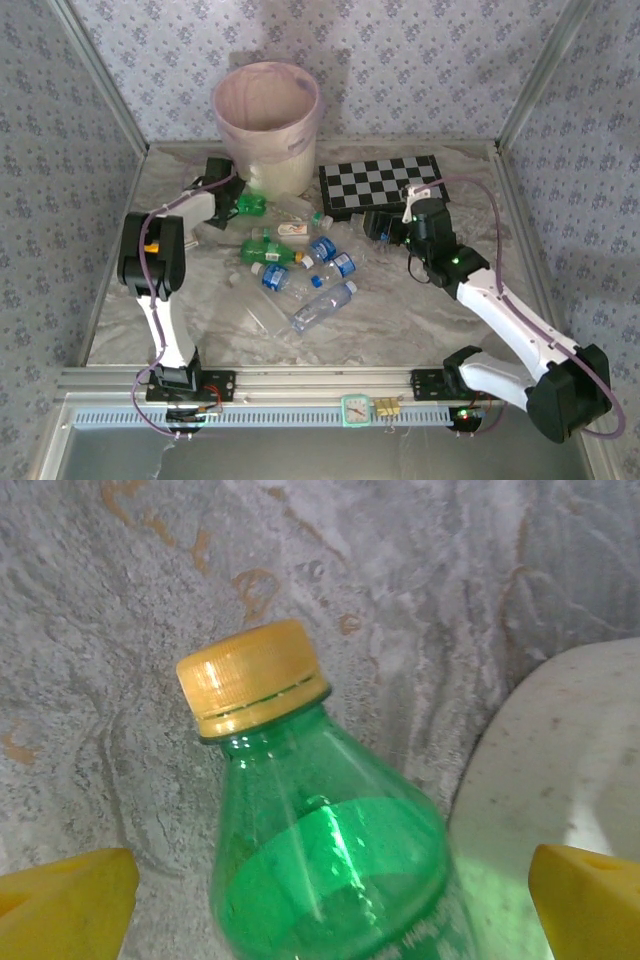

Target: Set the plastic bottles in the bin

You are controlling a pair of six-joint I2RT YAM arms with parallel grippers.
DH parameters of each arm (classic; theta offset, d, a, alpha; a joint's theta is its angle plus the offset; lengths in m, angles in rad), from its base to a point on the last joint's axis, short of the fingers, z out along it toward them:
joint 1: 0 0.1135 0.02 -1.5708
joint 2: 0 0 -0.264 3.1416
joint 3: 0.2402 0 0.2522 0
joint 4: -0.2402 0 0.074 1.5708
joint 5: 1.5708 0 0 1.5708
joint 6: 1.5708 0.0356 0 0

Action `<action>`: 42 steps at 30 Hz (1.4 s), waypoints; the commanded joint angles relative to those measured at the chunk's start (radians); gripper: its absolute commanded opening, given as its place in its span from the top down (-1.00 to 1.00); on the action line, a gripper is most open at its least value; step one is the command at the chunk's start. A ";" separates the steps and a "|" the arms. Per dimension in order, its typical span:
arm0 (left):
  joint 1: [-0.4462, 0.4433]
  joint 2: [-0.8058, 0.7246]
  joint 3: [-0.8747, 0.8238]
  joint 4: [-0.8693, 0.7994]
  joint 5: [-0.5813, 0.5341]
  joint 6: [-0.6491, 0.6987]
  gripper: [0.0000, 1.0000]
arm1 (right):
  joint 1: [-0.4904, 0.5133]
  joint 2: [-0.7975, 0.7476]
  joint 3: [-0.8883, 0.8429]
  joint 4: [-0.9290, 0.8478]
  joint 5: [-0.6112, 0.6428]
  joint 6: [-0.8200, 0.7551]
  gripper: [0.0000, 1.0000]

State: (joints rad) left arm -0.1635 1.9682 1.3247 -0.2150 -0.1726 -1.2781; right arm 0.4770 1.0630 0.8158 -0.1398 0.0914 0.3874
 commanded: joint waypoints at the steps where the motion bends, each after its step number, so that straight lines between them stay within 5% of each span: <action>1: 0.007 0.037 0.033 -0.045 0.001 -0.060 -1.00 | -0.006 -0.032 -0.012 -0.002 0.028 0.002 -1.00; 16: 0.007 0.083 -0.020 -0.016 0.019 -0.068 -0.80 | -0.006 -0.046 -0.029 0.003 0.037 0.010 -1.00; 28: 0.007 0.082 -0.041 0.006 0.013 -0.084 -0.33 | -0.007 -0.041 -0.031 0.005 0.048 0.016 -1.00; 42: 0.017 -0.178 -0.200 0.069 -0.090 0.038 -0.10 | -0.006 -0.023 -0.031 0.022 0.037 0.037 -1.00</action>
State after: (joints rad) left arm -0.1570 1.8885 1.1519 -0.1390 -0.2077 -1.3003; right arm 0.4755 1.0340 0.7952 -0.1387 0.1173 0.4034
